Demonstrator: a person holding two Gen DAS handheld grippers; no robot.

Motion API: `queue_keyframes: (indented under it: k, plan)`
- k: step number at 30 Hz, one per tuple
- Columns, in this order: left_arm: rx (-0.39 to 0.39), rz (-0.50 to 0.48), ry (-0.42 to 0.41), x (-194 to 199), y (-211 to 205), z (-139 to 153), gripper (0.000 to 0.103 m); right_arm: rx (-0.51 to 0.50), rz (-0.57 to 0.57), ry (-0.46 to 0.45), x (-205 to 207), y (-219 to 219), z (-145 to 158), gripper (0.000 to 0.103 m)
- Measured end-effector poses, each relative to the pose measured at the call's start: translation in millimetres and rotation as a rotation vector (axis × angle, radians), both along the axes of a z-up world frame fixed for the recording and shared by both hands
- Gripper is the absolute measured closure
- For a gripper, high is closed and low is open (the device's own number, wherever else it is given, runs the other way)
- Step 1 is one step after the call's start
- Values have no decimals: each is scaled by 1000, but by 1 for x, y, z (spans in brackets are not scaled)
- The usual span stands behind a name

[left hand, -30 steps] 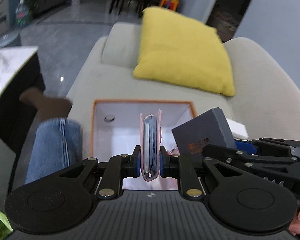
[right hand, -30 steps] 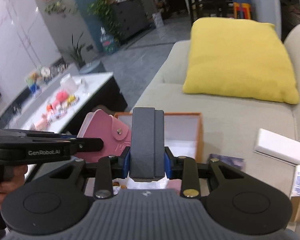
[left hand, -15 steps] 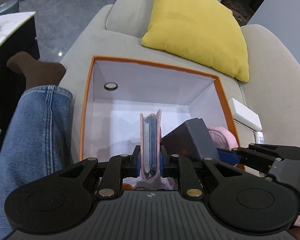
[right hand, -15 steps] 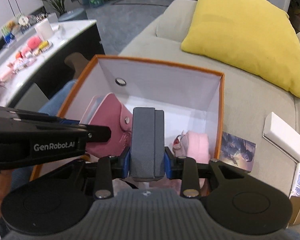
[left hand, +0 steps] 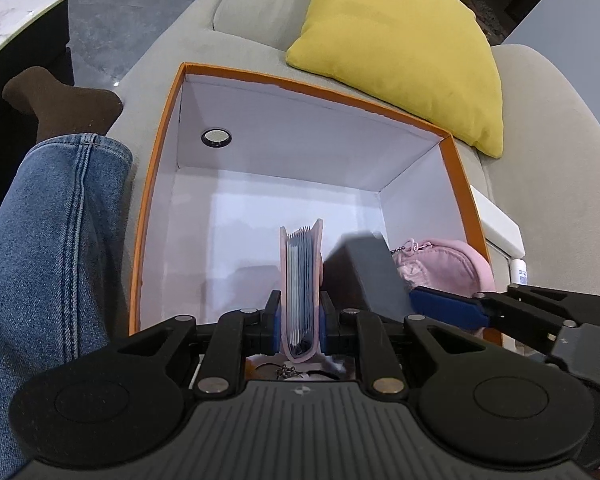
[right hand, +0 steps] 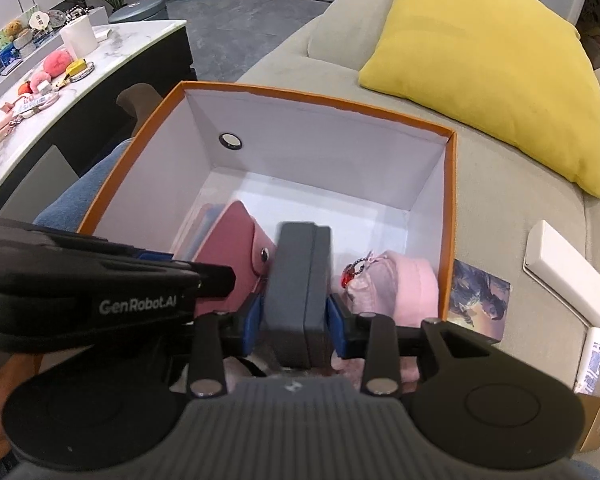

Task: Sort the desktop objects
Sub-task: 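Lower the wallet with left while right lowers the black box into the box, opening both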

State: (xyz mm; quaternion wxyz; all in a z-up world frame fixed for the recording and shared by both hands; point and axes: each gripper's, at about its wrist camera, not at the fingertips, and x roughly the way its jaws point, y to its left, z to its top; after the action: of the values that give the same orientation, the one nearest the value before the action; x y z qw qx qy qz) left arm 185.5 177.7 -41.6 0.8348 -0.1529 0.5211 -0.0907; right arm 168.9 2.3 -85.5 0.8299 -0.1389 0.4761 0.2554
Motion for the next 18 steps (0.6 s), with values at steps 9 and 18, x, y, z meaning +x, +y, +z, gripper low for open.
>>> queue_keyframes:
  k: [9,18]
  plan:
    - [-10,-23,-3,3,-7,1,84,66,22,-5,-6,-19,21,67]
    - [22,-51,4,0,-29,0,83,136,-106,-123,-5,-59,51,66]
